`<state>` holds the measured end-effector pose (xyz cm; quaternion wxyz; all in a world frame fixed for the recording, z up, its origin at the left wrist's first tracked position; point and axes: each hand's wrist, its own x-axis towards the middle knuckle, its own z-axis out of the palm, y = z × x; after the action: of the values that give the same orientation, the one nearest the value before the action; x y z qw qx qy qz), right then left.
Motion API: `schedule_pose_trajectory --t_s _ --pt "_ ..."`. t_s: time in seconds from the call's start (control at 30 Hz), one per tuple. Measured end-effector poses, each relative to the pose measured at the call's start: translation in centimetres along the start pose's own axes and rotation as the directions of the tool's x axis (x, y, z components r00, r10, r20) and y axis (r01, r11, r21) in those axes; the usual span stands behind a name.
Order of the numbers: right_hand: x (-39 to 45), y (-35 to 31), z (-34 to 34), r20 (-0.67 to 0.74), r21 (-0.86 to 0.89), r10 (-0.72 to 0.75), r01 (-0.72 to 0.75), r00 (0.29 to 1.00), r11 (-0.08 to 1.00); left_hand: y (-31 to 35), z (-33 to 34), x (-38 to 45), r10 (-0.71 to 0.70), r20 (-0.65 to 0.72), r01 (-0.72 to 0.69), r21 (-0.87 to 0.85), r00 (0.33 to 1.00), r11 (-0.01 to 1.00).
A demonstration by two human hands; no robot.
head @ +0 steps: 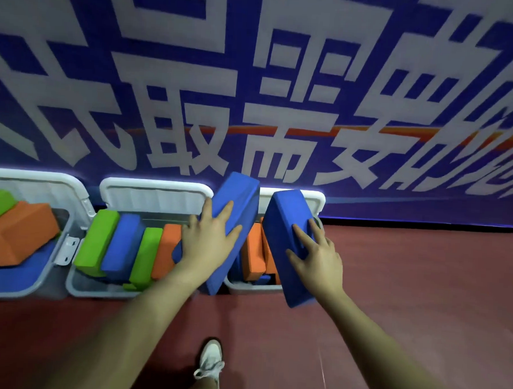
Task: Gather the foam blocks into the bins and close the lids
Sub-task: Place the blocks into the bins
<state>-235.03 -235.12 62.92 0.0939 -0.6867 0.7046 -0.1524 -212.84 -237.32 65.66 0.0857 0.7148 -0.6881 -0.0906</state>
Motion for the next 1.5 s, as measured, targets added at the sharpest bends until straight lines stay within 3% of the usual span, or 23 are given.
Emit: schedule_pose_trajectory --t_s 0.2,0.3,0.33,0.43,0.57,0.67,0.8,0.87,0.93,1.03,1.1,1.2,1.33,1.5 --pt "6.1 2.9 7.5 0.061 0.013 0.057 -0.058 0.996 0.998 -1.5 9.3 6.7 -0.077 0.083 0.078 -0.008 0.994 0.997" --pt "7.7 5.8 13.7 0.083 0.082 0.066 -0.073 0.994 0.994 -2.9 16.0 8.4 -0.075 -0.018 0.072 -0.137 0.997 0.988" --pt "8.2 6.9 15.8 0.075 0.100 0.051 -0.058 0.996 0.993 -3.2 18.0 9.0 -0.065 -0.060 0.055 -0.154 0.996 0.987" --pt "9.9 9.7 21.9 -0.001 0.180 0.017 -0.016 1.000 0.984 -4.0 24.4 11.0 -0.099 0.017 0.101 -0.135 0.995 0.986" --pt "13.2 12.4 28.5 -0.146 0.289 -0.013 0.055 0.989 0.956 -4.9 32.3 14.4 -0.017 -0.119 0.003 -0.121 0.993 0.993" --pt "14.9 13.8 31.5 -0.192 0.328 0.046 0.020 0.980 0.945 -5.4 37.1 16.7 0.018 -0.201 -0.043 -0.120 0.979 0.992" --pt "17.8 14.4 32.4 -0.063 0.203 0.026 -0.013 0.998 0.979 -5.1 42.2 17.2 0.050 -0.289 -0.079 -0.090 0.956 0.993" --pt "18.8 14.7 32.6 0.033 0.171 -0.040 0.033 0.999 0.985 -5.1 43.9 17.1 -0.005 -0.271 -0.032 -0.135 0.963 0.990" --pt "18.4 15.7 33.4 0.084 0.267 -0.063 0.038 0.994 0.963 -5.2 44.4 16.7 -0.029 -0.295 -0.014 -0.142 0.955 0.990" --pt "15.8 17.1 34.4 -0.102 0.418 0.008 0.036 0.995 0.908 -5.3 43.9 16.3 -0.017 -0.229 0.001 -0.069 0.973 0.998" --pt "14.2 17.2 34.7 -0.219 0.368 -0.008 0.090 0.976 0.925 -5.2 43.8 15.8 0.023 -0.167 -0.033 -0.058 0.986 0.998" --pt "12.7 17.3 34.6 -0.174 0.290 -0.184 0.229 0.967 0.929 -4.7 44.2 15.1 0.030 -0.119 -0.035 -0.046 0.992 0.998" --pt "11.5 18.8 36.1 -0.185 -0.013 -0.408 0.413 0.894 0.911 -4.6 44.7 14.5 0.053 -0.121 -0.061 -0.062 0.991 0.996" --pt "10.7 19.6 36.7 -0.236 -0.001 -0.412 0.424 0.880 0.906 -4.7 44.8 13.9 0.093 -0.163 -0.110 -0.100 0.982 0.989"
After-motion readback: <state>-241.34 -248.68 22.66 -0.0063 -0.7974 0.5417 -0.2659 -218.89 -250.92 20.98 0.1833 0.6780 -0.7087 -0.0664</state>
